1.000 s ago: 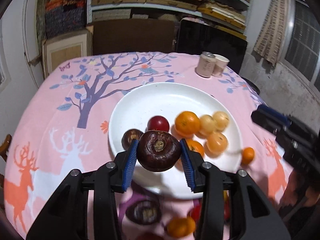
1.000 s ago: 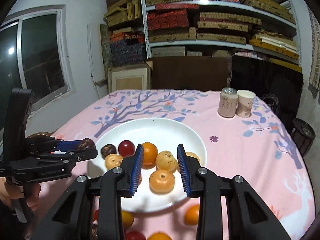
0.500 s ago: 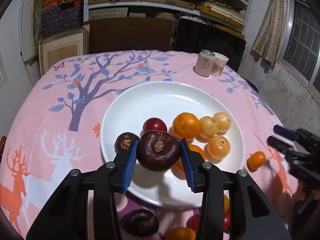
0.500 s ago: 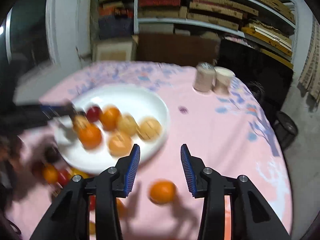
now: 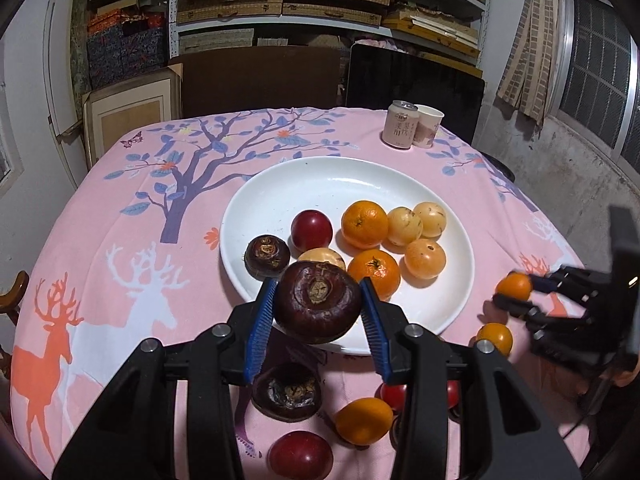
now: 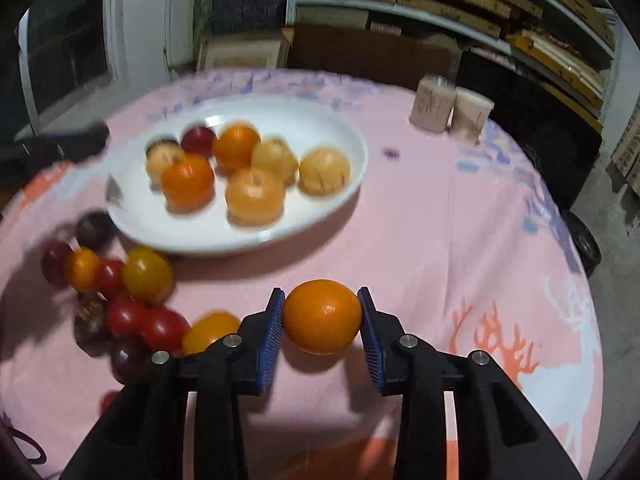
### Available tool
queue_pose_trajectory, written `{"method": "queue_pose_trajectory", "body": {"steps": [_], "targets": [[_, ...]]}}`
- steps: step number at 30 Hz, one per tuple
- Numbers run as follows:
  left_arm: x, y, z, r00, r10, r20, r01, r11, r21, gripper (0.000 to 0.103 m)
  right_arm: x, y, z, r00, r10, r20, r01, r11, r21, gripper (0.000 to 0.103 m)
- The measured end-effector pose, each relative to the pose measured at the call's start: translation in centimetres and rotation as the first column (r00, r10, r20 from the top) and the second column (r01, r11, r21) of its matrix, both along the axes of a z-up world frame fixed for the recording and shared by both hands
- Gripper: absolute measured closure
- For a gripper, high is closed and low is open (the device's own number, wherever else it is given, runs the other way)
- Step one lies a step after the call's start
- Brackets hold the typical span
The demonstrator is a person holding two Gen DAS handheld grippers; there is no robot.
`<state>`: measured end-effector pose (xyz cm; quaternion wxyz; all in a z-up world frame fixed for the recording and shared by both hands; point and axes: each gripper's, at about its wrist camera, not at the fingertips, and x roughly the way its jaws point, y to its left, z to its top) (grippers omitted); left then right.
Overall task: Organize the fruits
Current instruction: 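Carry both fruits over the white plate and release them onto it, then grasp a red plum with the left tool while the right tool grasps an orange tomato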
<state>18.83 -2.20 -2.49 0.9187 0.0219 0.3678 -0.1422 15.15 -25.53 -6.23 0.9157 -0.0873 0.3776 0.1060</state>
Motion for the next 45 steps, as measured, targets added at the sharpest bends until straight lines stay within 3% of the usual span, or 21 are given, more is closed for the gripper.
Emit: {"method": "queue_pose_trajectory", "body": {"steps": [5, 12, 13, 14, 16, 17, 21, 24, 29, 34, 39, 40, 41, 44, 45], "targets": [[1.5, -0.7, -0.7, 1.0, 0.001, -0.023, -0.001, 1.0, 0.021, 0.062, 1.7, 0.7, 4.0, 0.995, 0.066, 0.076, -0.073, 0.993, 0.091, 0.066], [2.4, -1.6, -1.7, 0.998, -0.01, -0.061, 0.012, 0.999, 0.032, 0.062, 3.8, 5.7, 3.3, 0.988, 0.144, 0.058, -0.147, 0.988, 0.039, 0.065], [2.5, -1.7, -1.8, 0.998, -0.011, -0.064, 0.014, 0.999, 0.04, 0.059, 3.8, 6.0, 3.2, 0.988, 0.145, 0.055, -0.147, 0.989, 0.031, 0.056], [2.4, -1.7, -1.9, 0.998, -0.009, -0.064, 0.012, 0.999, 0.041, 0.049, 3.5, 6.0, 3.2, 0.988, 0.137, 0.065, -0.139, 0.99, 0.029, 0.053], [2.0, -1.3, -1.5, 0.999, 0.007, -0.038, -0.006, 0.999, 0.035, 0.034, 2.7, 5.4, 3.6, 0.99, 0.12, 0.08, -0.124, 0.991, 0.052, 0.052], [1.8, -1.0, -1.3, 1.0, 0.014, -0.025, -0.013, 0.999, 0.033, 0.032, 2.3, 4.9, 3.8, 0.99, 0.112, 0.084, -0.117, 0.991, 0.069, 0.052], [0.3, -0.1, -0.2, 1.0, 0.012, -0.011, -0.012, 1.0, 0.012, 0.032, -0.1, 2.2, 4.3, 0.994, 0.068, 0.089, -0.082, 0.983, 0.162, 0.051], [-1.7, 0.5, -0.3, 1.0, 0.0, -0.019, 0.001, 0.999, 0.041, 0.032, -2.5, 0.3, 3.7, 0.996, 0.038, 0.077, -0.055, 0.971, 0.231, 0.045], [-5.8, 1.4, -1.9, 0.998, -0.027, -0.049, 0.031, 0.995, 0.097, 0.032, -4.8, -1.8, 1.8, 0.998, -0.003, 0.057, -0.017, 0.941, 0.339, 0.044], [-8.7, 1.3, -4.9, 0.996, -0.027, -0.08, 0.042, 0.979, 0.199, 0.032, -5.3, -1.9, 0.3, 0.999, -0.005, 0.043, -0.01, 0.935, 0.354, 0.044], [-7.7, 2.0, -6.0, 0.994, 0.01, -0.106, 0.009, 0.985, 0.174, 0.032, -5.7, -1.9, 0.3, 0.998, 0.011, 0.059, -0.032, 0.932, 0.362, 0.044], [-7.3, 2.2, -6.3, 0.992, 0.011, -0.124, 0.009, 0.988, 0.157, 0.034, -5.7, -2.0, 0.3, 0.999, 0.009, 0.053, -0.028, 0.93, 0.366, 0.044], [-6.7, 2.3, -6.6, 0.989, 0.007, -0.148, 0.013, 0.991, 0.134, 0.048, -5.6, -2.2, 0.2, 0.999, 0.007, 0.047, -0.024, 0.929, 0.37, 0.044], [-6.6, 2.4, -6.7, 0.989, -0.013, -0.15, 0.029, 0.994, 0.109, 0.065, -5.3, -2.5, -0.1, 1.0, 0.004, 0.023, -0.013, 0.925, 0.38, 0.044], [-6.8, 2.3, -6.6, 0.99, -0.016, -0.141, 0.032, 0.993, 0.111, 0.065, -5.2, -2.4, -0.2, 1.0, 0.01, 0.016, -0.015, 0.926, 0.378, 0.044]]}}
